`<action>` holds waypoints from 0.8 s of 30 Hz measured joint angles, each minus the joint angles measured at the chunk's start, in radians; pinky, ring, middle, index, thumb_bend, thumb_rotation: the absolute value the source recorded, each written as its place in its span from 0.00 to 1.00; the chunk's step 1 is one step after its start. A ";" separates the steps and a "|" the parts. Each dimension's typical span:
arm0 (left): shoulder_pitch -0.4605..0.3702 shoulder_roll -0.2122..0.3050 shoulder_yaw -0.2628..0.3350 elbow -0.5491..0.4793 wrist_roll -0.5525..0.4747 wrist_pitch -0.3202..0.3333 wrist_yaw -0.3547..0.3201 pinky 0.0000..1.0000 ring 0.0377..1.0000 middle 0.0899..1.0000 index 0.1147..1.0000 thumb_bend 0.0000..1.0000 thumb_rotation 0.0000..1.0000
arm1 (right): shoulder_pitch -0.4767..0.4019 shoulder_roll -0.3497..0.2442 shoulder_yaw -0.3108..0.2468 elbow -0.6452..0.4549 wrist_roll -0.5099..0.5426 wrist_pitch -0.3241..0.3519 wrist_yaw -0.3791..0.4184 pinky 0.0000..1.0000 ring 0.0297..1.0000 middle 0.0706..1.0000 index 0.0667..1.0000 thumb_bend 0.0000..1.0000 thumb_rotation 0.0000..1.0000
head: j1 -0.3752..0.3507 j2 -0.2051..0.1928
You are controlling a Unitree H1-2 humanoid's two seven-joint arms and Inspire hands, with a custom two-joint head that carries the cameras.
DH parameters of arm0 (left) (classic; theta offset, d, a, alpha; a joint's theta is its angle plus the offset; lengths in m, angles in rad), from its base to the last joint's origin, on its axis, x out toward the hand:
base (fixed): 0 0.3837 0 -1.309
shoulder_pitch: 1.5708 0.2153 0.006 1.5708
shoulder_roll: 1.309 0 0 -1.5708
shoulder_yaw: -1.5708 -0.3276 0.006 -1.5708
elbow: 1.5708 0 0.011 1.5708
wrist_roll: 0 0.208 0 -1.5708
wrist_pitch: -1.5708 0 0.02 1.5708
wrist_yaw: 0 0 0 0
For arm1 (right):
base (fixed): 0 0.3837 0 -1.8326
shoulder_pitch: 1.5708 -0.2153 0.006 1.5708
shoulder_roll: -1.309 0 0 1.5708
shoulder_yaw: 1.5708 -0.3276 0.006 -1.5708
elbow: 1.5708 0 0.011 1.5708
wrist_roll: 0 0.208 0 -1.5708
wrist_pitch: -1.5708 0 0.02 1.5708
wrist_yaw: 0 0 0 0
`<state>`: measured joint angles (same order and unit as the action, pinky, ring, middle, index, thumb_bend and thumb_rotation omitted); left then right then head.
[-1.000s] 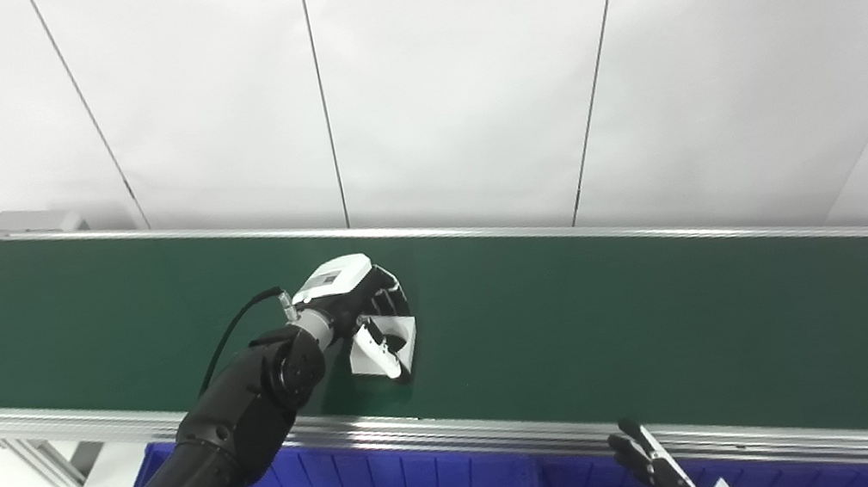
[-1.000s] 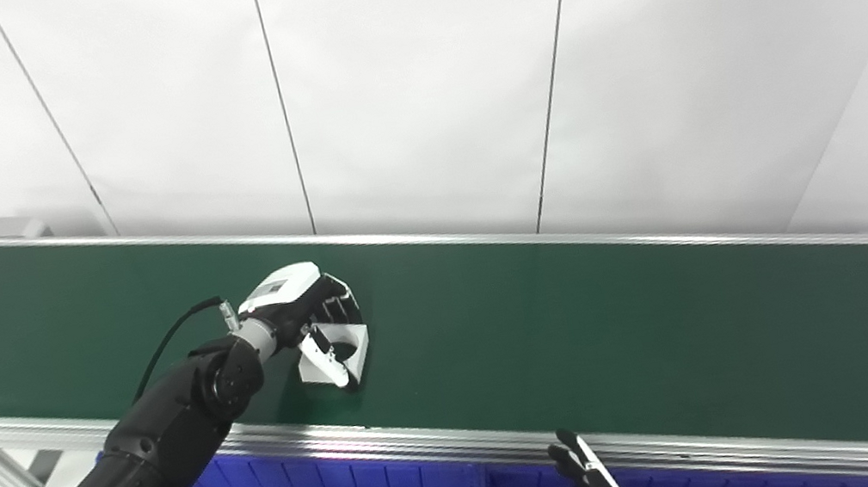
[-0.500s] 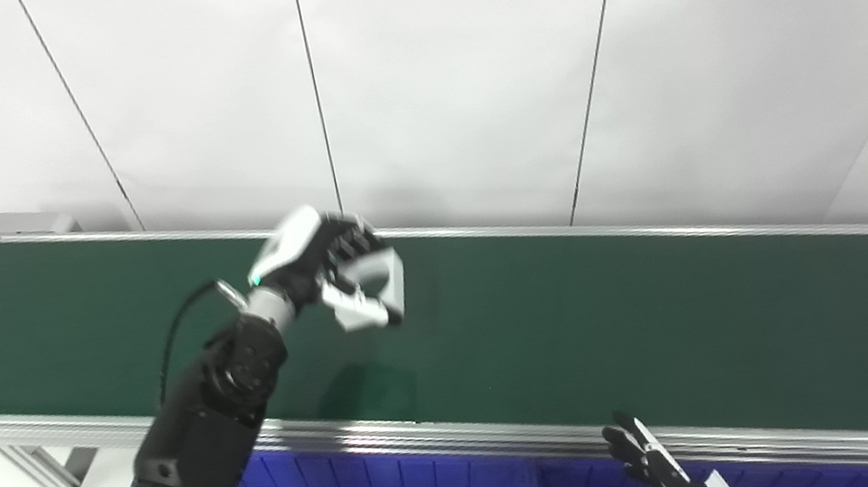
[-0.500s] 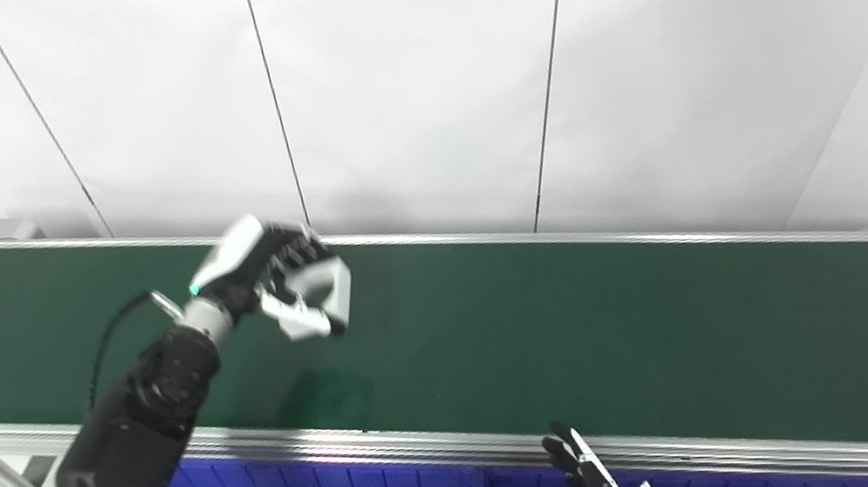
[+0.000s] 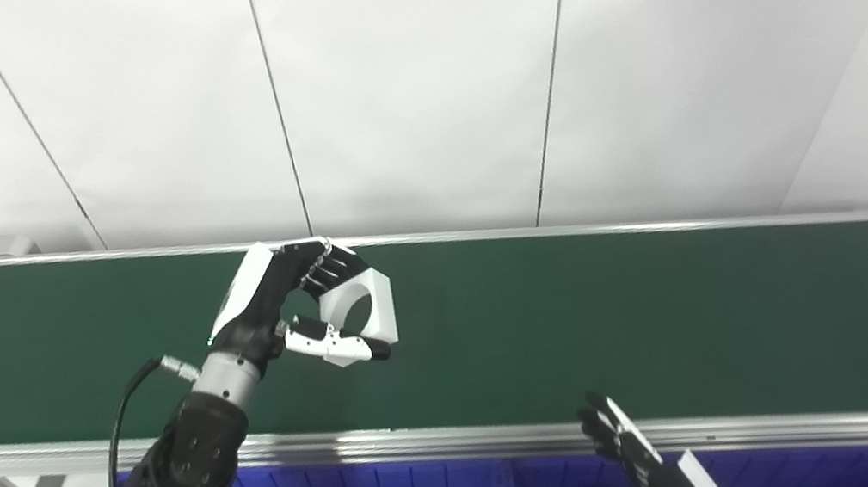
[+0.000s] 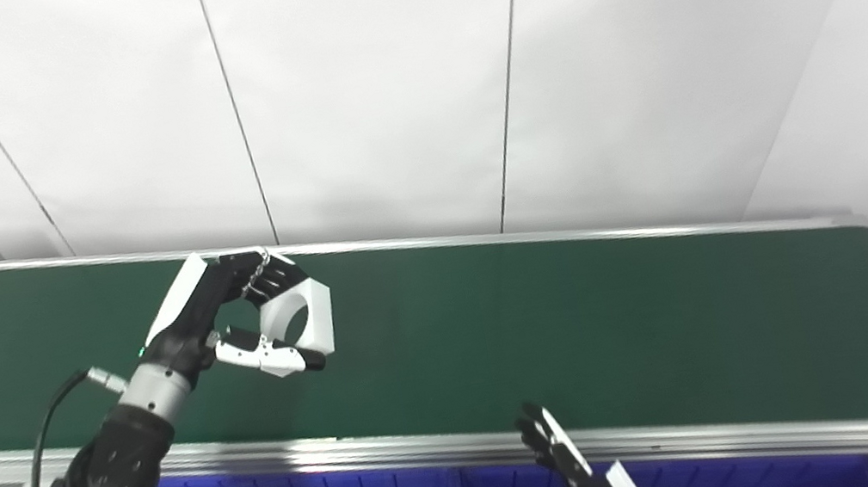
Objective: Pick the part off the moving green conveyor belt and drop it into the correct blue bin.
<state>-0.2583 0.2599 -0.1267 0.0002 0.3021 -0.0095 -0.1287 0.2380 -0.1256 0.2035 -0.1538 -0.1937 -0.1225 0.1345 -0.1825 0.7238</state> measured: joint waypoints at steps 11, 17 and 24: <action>0.153 -0.008 -0.062 -0.096 -0.010 -0.021 -0.049 0.41 0.45 0.44 0.42 0.52 0.00 | -0.003 0.023 -0.008 -0.065 -0.007 0.082 -0.002 0.91 0.92 0.92 0.99 0.75 0.94 | -0.038 0.069; 0.210 -0.014 -0.098 -0.073 -0.007 -0.026 -0.057 0.40 0.44 0.44 0.43 0.52 0.00 | 0.001 0.020 -0.010 -0.093 -0.027 0.086 -0.002 0.91 0.90 0.92 0.99 0.72 0.96 | -0.042 0.086; 0.235 0.016 -0.167 -0.073 0.027 -0.019 -0.128 0.42 0.44 0.42 0.44 0.51 0.00 | 0.008 0.019 -0.018 -0.116 -0.028 0.089 -0.002 0.91 0.89 0.91 0.98 0.71 0.96 | -0.029 0.095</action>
<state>-0.0238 0.2761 -0.2934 -0.0726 0.3292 -0.0284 -0.2571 0.2456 -0.1066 0.1851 -0.2698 -0.2217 -0.0334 0.1327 -0.2117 0.8191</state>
